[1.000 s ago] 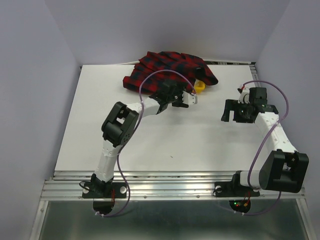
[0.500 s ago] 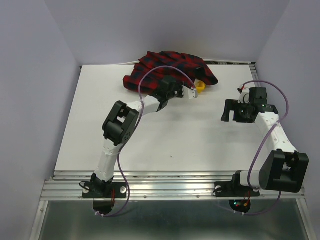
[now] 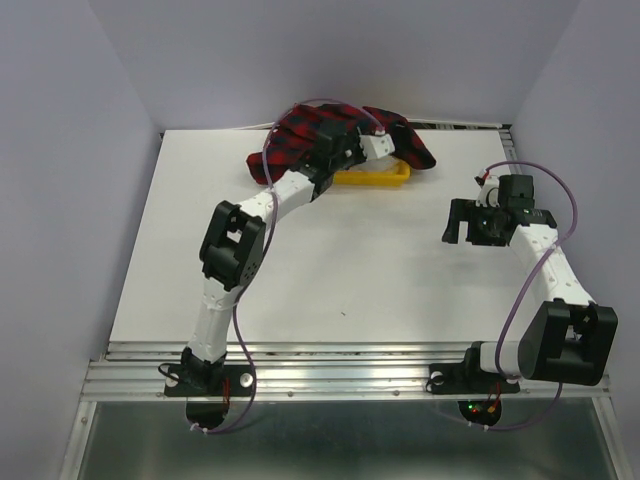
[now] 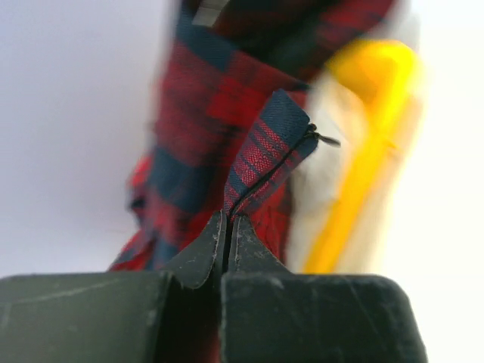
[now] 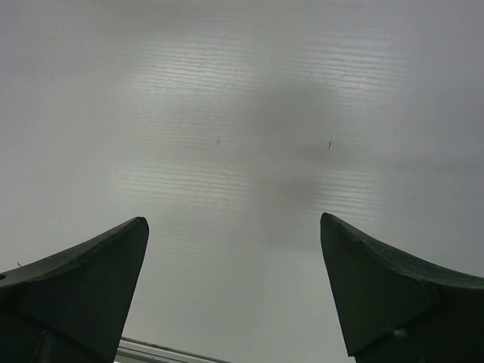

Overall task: Fold and stack the skirts
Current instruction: Grab the skirt from the pile, then move the skirt to the center of the board

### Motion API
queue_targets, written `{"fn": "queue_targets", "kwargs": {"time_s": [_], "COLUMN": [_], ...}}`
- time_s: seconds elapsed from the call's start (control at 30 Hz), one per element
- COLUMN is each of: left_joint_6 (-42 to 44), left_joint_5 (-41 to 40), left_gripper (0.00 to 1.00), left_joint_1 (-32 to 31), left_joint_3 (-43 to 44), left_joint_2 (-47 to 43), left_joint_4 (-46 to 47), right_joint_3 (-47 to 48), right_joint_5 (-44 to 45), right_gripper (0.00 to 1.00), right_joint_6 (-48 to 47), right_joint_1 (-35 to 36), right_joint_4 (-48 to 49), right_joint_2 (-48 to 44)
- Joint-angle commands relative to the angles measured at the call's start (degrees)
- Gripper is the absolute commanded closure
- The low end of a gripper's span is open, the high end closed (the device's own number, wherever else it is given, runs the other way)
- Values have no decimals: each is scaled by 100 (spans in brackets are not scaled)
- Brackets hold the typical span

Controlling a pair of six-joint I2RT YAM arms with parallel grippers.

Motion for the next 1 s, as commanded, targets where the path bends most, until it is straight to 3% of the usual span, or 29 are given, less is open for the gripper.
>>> {"fn": "queue_targets", "kwargs": {"time_s": [0.0, 0.17, 0.43, 0.53, 0.73, 0.77, 0.97], "left_joint_6": [-1216, -1789, -1516, -1464, -673, -525, -453], "left_joint_5": [-496, -1128, -1279, -982, -67, -40, -365], "left_gripper": [100, 100, 100, 100, 100, 100, 100], "left_joint_1": [191, 358, 341, 350, 262, 244, 209], "left_joint_3": [1409, 3088, 4031, 3821, 2241, 2151, 1580], "left_joint_2": [-717, -418, -593, -1181, -2711, -2843, -3660], "left_joint_4": [248, 281, 669, 704, 169, 11, -139], "right_joint_3": [113, 157, 262, 332, 631, 623, 728], "right_joint_5": [-104, -201, -289, -464, -1561, -2138, -3188], "right_gripper": [0, 0, 0, 0, 0, 0, 0], "right_joint_6": [-20, -3, -11, -81, -450, -407, 15], "right_joint_1": [-99, -100, -100, -100, -100, -100, -100], "right_joint_4": [53, 44, 1, -35, -237, -185, 89], "right_joint_2": [-118, -126, -214, -214, -205, -258, -31]}}
